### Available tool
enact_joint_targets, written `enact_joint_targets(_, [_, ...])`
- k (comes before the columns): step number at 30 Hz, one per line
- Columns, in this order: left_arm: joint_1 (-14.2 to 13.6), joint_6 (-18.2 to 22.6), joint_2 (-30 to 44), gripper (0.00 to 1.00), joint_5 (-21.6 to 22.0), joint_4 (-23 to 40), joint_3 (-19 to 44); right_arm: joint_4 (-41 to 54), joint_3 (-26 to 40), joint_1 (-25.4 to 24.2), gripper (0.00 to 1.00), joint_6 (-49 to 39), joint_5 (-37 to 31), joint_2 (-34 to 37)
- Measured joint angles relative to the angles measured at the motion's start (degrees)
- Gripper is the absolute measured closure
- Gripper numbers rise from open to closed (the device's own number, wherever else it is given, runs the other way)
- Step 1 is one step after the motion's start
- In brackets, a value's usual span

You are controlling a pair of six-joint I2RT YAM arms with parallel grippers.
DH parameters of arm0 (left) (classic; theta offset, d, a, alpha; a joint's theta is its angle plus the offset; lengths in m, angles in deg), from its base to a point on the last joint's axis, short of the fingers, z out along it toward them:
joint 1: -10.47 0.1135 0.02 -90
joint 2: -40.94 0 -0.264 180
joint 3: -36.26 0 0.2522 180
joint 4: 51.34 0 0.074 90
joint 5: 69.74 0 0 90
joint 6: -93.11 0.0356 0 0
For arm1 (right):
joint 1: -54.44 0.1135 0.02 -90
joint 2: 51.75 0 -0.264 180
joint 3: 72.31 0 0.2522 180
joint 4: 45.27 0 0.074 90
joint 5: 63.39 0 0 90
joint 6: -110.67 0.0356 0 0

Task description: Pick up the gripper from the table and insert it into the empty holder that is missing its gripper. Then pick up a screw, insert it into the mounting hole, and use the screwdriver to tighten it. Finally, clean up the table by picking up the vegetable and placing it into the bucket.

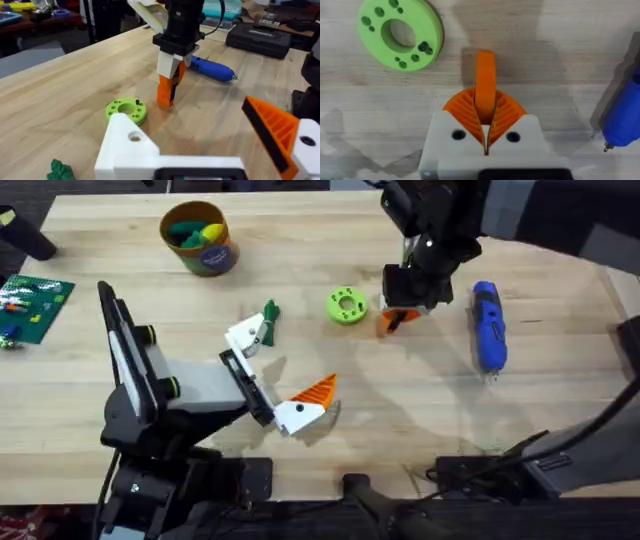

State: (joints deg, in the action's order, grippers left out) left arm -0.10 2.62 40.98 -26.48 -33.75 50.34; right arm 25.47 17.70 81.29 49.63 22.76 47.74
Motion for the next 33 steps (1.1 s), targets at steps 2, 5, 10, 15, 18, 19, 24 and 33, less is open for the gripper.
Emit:
enact_joint_targets(2, [0.0,0.0,0.0,0.013,0.0,0.0,0.0,0.0,0.0,0.0,0.976,0.0,0.0,0.0])
enact_joint_targets(5, [0.0,0.0,0.0,0.013,0.0,0.0,0.0,0.0,0.0,0.0,0.976,0.0,0.0,0.0])
enact_joint_targets(10, [0.0,0.0,0.0,0.013,0.0,0.0,0.0,0.0,0.0,0.0,0.977,0.0,0.0,0.0])
enact_joint_targets(15, [0.0,0.0,0.0,0.014,0.0,0.0,0.0,0.0,0.0,0.0,0.977,0.0,0.0,0.0])
enact_joint_targets(18, [0.0,0.0,0.0,0.015,0.0,0.0,0.0,0.0,0.0,0.0,0.978,0.0,0.0,0.0])
enact_joint_targets(19, [0.0,0.0,0.0,0.015,0.0,0.0,0.0,0.0,0.0,0.0,0.978,0.0,0.0,0.0])
enact_joint_targets(24, [0.0,0.0,0.0,0.013,0.0,0.0,0.0,0.1,0.0,0.0,0.978,0.0,0.0,0.0])
enact_joint_targets(33, [0.0,0.0,0.0,0.013,0.0,0.0,0.0,4.7,0.9,0.0,0.978,-0.3,0.0,-5.0])
